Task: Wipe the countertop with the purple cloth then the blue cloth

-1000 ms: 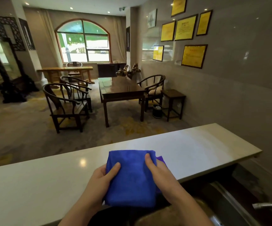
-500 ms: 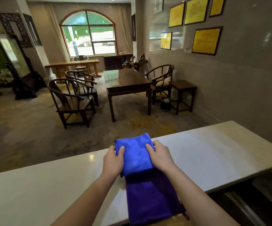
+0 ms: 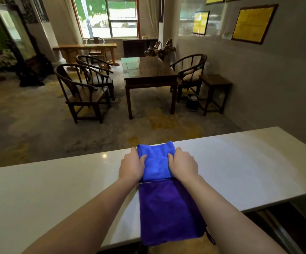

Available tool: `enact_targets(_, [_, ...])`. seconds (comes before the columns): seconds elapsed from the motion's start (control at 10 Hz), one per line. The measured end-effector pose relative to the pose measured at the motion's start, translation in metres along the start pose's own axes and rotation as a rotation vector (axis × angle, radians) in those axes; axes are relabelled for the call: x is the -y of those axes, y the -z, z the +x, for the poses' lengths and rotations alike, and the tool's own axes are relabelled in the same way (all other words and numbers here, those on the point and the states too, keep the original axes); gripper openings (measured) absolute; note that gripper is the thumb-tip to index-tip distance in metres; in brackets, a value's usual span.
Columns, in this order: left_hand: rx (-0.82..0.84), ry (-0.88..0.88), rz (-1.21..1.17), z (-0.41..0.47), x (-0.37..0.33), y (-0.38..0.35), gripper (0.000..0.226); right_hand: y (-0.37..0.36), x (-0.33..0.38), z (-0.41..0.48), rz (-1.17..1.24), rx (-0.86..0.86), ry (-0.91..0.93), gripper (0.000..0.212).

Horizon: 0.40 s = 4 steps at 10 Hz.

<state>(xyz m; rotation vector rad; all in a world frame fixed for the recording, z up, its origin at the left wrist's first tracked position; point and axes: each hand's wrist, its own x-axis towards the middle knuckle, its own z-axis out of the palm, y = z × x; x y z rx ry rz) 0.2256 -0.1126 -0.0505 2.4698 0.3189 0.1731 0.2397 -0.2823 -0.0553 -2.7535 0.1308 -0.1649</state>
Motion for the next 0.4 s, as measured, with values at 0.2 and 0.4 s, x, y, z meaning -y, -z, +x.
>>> enact_targets(0.2, [0.024,-0.034,0.006,-0.009,-0.001,0.004,0.036,0.002,0.001,-0.007,-0.010,-0.004,0.020,0.033])
enact_targets(0.4, [0.028,-0.069,-0.020,-0.023,0.013,0.025,0.055,0.016,0.003,-0.022,0.006,-0.047,0.017,0.039])
